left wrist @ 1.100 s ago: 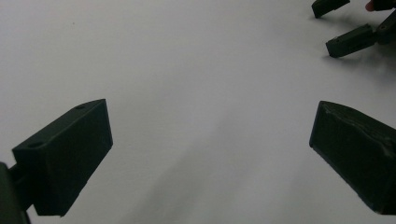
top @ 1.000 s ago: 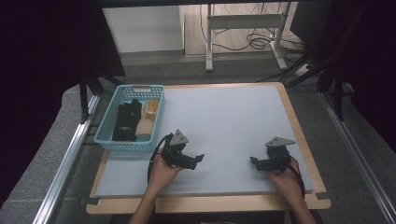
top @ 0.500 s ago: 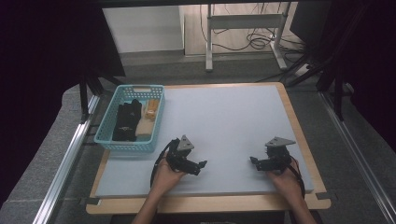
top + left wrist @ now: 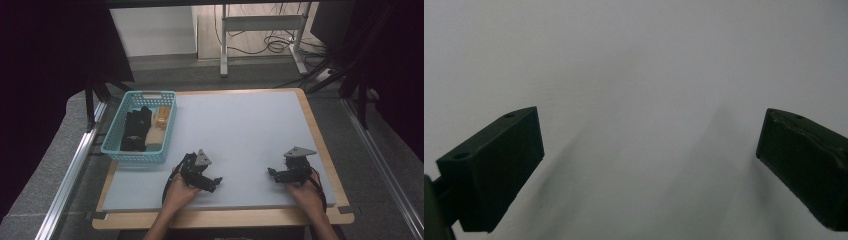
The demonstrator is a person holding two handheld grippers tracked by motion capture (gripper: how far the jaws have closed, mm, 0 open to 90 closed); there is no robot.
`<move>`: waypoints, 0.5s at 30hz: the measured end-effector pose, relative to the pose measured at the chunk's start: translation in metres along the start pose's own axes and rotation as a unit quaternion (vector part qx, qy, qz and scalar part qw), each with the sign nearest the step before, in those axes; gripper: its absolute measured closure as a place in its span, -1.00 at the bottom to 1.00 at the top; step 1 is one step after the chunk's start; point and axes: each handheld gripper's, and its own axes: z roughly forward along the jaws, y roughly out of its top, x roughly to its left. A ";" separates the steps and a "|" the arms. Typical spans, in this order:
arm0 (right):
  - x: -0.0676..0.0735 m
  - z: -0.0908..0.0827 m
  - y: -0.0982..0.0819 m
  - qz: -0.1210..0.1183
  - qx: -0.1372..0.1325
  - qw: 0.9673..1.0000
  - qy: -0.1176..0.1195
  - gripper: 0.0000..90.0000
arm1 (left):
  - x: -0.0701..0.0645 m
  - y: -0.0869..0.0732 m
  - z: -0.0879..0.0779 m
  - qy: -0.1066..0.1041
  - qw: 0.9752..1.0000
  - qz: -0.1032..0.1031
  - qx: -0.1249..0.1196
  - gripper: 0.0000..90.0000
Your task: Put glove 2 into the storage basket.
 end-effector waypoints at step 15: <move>0.000 0.000 0.000 0.000 0.000 1.000 0.000 -0.76 | 0.002 -0.002 0.006 -0.006 1.000 -0.013 0.026 -1.00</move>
